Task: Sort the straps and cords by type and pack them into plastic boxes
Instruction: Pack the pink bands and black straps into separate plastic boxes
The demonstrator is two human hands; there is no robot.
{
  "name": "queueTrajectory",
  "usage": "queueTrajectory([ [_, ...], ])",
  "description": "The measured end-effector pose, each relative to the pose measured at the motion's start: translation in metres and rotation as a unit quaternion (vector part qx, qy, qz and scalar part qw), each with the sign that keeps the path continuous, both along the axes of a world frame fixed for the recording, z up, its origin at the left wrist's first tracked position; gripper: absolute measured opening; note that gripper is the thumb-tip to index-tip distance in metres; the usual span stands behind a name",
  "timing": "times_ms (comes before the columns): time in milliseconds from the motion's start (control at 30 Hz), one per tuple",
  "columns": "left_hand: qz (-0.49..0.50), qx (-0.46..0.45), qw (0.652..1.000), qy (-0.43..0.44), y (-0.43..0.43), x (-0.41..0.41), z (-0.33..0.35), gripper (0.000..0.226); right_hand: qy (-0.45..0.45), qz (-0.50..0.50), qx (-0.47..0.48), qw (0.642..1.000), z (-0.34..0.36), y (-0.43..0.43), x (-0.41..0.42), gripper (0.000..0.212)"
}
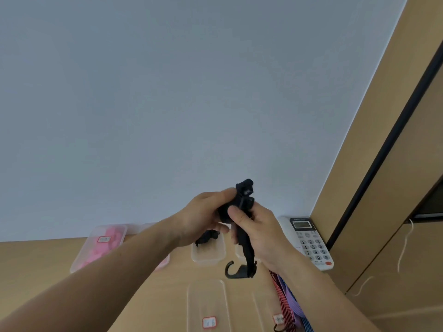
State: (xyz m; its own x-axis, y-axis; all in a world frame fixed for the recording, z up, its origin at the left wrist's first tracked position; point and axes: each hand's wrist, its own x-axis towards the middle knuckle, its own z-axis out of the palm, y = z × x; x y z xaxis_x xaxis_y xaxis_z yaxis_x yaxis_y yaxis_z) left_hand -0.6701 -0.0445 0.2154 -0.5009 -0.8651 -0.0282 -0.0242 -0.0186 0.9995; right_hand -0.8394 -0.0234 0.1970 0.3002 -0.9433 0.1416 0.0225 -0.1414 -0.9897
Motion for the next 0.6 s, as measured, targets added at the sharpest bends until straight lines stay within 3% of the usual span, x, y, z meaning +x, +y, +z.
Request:
queueTrajectory([
  [67,-0.016,-0.016,0.999,0.026,0.001,0.003,-0.001,0.051,0.012,0.014,0.003,1.0,-0.001,0.002,0.0,0.008],
  [233,0.037,-0.07,0.996,-0.03,0.005,0.002,-0.001,0.042,0.009,0.005,0.052,0.999,0.004,-0.001,-0.007,0.028],
  [433,0.157,-0.139,0.975,-0.08,0.001,0.002,0.001,0.031,0.135,-0.029,0.091,0.986,0.01,-0.005,-0.018,0.019],
  [500,0.193,-0.191,0.956,-0.111,-0.001,0.0,0.0,0.027,0.11,-0.047,0.095,0.988,0.011,-0.006,-0.016,0.02],
  [600,0.236,-0.328,0.893,-0.199,-0.001,-0.002,-0.009,0.025,-0.009,-0.025,0.128,0.991,0.013,-0.007,-0.012,0.02],
])
